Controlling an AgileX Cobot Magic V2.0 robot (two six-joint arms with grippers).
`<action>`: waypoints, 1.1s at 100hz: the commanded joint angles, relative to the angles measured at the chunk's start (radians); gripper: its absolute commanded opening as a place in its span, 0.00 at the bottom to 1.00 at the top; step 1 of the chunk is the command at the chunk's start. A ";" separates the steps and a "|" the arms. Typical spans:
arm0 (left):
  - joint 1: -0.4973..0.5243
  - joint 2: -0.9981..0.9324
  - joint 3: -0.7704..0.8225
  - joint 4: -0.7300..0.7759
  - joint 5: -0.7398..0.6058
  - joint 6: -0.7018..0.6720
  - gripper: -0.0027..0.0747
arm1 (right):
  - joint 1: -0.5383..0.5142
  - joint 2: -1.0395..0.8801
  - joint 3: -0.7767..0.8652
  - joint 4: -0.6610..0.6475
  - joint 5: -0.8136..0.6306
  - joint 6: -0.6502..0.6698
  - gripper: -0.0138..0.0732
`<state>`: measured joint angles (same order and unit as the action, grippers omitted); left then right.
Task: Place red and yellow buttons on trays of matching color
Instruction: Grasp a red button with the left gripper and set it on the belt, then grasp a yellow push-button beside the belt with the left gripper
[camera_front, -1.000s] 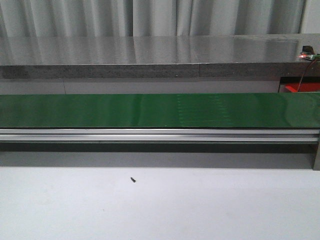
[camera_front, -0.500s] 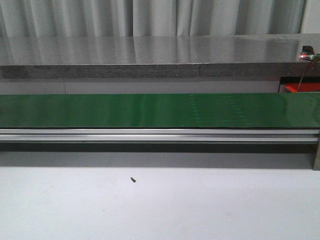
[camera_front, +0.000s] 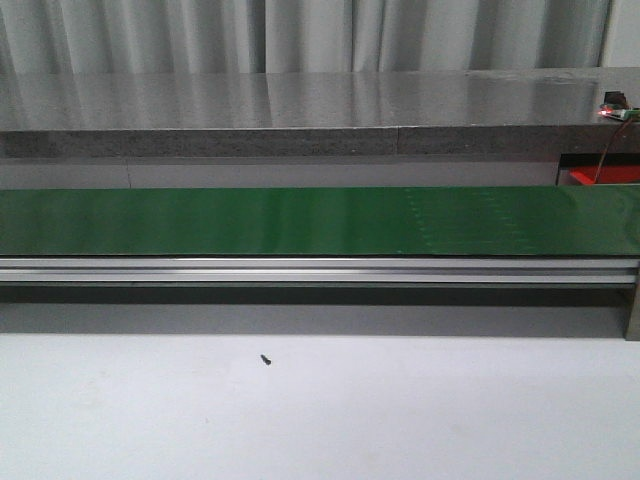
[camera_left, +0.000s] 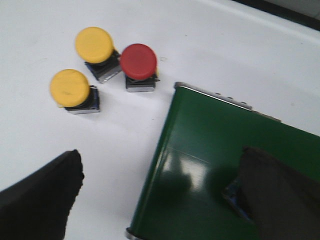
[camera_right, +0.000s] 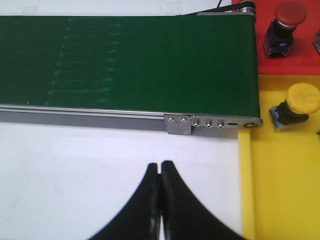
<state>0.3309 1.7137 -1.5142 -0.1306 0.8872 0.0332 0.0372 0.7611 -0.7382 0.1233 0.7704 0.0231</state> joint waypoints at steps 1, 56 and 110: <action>0.042 -0.032 -0.025 -0.005 -0.056 0.005 0.84 | -0.001 -0.006 -0.025 -0.005 -0.058 -0.006 0.04; 0.127 0.137 -0.025 0.006 -0.121 0.212 0.84 | -0.001 -0.006 -0.025 -0.005 -0.058 -0.006 0.04; 0.127 0.280 -0.025 0.013 -0.329 0.222 0.84 | -0.001 -0.006 -0.025 -0.005 -0.058 -0.006 0.04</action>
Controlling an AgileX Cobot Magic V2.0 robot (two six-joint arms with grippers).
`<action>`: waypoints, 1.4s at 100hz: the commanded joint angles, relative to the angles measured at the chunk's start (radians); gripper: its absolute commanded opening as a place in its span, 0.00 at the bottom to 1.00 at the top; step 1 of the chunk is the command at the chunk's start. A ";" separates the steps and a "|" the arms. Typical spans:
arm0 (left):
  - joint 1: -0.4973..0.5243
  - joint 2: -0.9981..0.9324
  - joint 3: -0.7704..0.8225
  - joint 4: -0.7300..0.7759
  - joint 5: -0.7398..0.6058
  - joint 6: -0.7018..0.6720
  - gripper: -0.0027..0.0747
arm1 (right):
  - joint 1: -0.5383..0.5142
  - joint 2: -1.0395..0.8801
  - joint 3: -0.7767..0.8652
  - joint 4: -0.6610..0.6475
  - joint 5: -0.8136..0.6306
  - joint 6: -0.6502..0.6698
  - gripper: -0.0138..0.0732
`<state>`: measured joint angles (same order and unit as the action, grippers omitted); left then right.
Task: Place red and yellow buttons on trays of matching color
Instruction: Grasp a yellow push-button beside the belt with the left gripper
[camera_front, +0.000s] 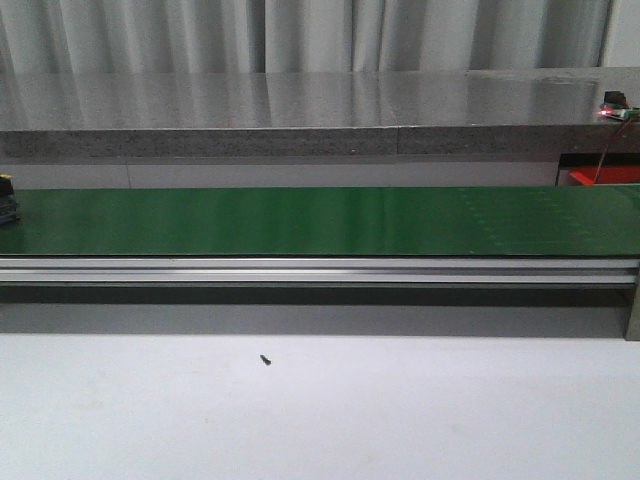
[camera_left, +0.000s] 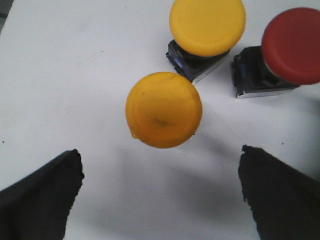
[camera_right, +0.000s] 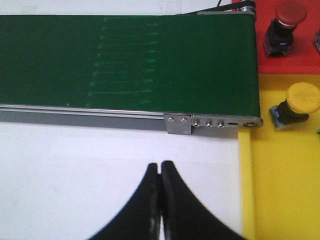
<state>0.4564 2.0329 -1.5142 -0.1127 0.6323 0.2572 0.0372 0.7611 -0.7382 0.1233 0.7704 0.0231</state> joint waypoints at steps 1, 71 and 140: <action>0.001 -0.036 -0.025 -0.005 -0.076 -0.002 0.84 | -0.001 -0.006 -0.025 -0.005 -0.058 -0.006 0.04; -0.003 0.049 -0.025 -0.029 -0.219 -0.002 0.51 | -0.001 -0.006 -0.025 -0.005 -0.058 -0.006 0.04; 0.001 -0.070 -0.023 -0.031 -0.055 -0.008 0.27 | -0.001 -0.004 -0.025 -0.005 -0.058 -0.006 0.04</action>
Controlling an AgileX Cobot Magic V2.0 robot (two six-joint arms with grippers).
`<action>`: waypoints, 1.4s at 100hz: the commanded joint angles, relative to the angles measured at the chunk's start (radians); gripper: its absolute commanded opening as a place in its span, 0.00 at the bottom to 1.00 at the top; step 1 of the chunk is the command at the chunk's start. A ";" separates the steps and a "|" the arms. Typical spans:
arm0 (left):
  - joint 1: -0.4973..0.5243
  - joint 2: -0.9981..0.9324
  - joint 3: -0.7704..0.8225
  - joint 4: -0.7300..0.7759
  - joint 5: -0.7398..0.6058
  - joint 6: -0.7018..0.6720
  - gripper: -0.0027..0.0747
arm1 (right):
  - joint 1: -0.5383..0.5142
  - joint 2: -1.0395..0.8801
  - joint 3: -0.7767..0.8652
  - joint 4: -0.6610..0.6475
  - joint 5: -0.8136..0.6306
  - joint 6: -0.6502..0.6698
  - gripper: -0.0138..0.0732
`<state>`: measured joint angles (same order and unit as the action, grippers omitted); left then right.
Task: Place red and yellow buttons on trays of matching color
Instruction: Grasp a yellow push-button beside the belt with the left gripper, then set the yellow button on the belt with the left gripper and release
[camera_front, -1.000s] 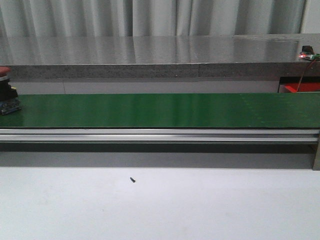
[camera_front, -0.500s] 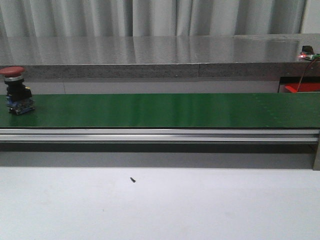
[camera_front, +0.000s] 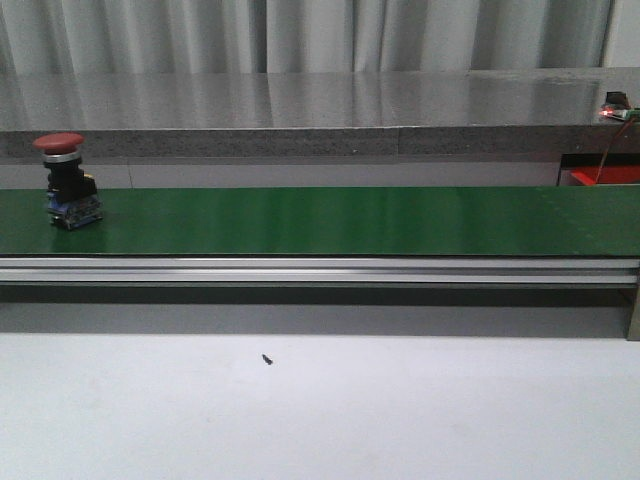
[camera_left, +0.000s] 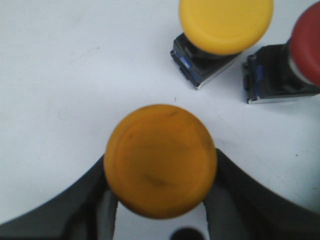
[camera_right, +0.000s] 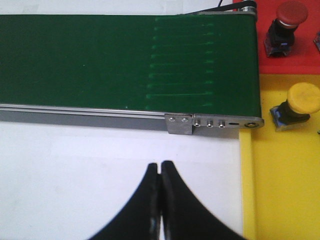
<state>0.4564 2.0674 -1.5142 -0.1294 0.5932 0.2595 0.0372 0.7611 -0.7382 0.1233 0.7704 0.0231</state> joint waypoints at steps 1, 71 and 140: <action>0.001 -0.111 -0.023 -0.014 -0.014 -0.010 0.27 | -0.001 -0.004 -0.025 -0.005 -0.058 -0.006 0.04; -0.142 -0.422 0.195 -0.041 0.000 -0.013 0.27 | -0.001 -0.004 -0.025 -0.005 -0.057 -0.006 0.04; -0.244 -0.349 0.196 -0.072 0.052 -0.005 0.31 | -0.002 -0.004 -0.025 -0.005 -0.058 -0.006 0.04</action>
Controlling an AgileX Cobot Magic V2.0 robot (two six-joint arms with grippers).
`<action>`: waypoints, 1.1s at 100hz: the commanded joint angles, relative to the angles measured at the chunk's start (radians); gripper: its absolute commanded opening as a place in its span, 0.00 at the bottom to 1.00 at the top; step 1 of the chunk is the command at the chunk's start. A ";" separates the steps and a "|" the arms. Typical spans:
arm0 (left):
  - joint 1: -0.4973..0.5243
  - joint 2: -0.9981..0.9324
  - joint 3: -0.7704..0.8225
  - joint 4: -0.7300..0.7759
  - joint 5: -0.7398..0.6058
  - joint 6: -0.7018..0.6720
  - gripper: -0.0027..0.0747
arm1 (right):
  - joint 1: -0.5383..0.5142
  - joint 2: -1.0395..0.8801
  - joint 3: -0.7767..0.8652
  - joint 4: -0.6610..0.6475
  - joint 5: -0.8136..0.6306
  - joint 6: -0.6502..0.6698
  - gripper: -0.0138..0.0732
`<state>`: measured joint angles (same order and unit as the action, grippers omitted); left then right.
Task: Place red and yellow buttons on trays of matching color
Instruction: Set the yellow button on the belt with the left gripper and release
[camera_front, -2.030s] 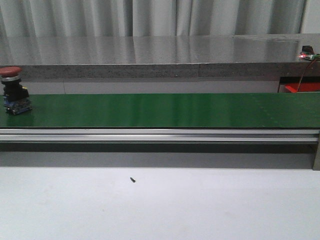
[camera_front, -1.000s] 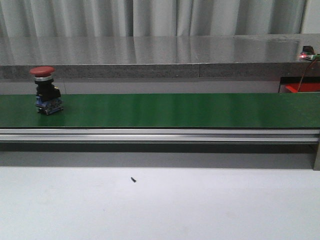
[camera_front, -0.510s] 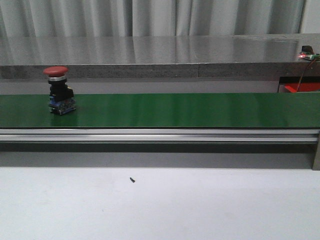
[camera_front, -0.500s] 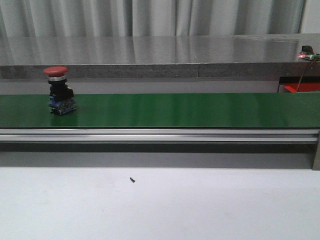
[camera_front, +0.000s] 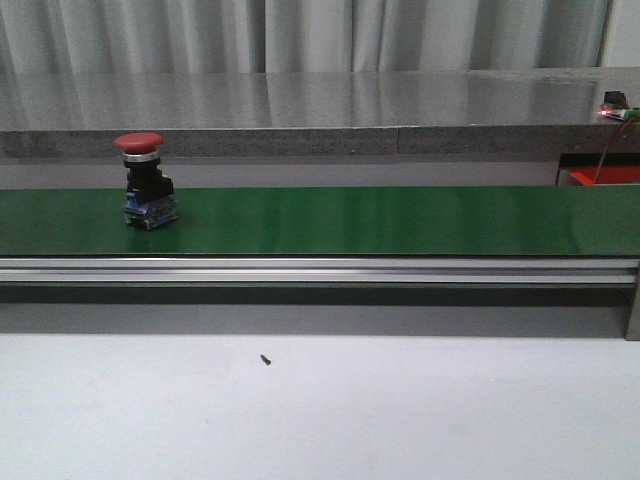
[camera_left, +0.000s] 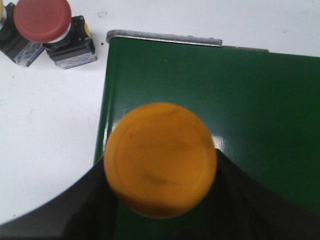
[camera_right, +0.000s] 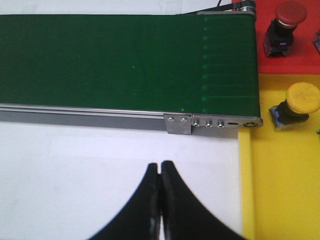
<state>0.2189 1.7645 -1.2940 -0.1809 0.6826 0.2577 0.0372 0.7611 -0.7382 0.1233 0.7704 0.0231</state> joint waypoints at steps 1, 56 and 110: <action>-0.006 -0.046 -0.024 -0.021 -0.037 -0.003 0.32 | -0.002 -0.004 -0.025 -0.005 -0.058 -0.006 0.04; -0.033 -0.134 -0.024 -0.081 0.012 0.005 0.77 | -0.002 -0.004 -0.025 -0.005 -0.058 -0.006 0.04; -0.104 -0.416 0.109 -0.139 0.047 0.005 0.56 | -0.002 -0.004 -0.025 -0.005 -0.058 -0.006 0.04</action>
<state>0.1222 1.4332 -1.1917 -0.2799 0.7663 0.2618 0.0372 0.7611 -0.7382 0.1233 0.7704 0.0231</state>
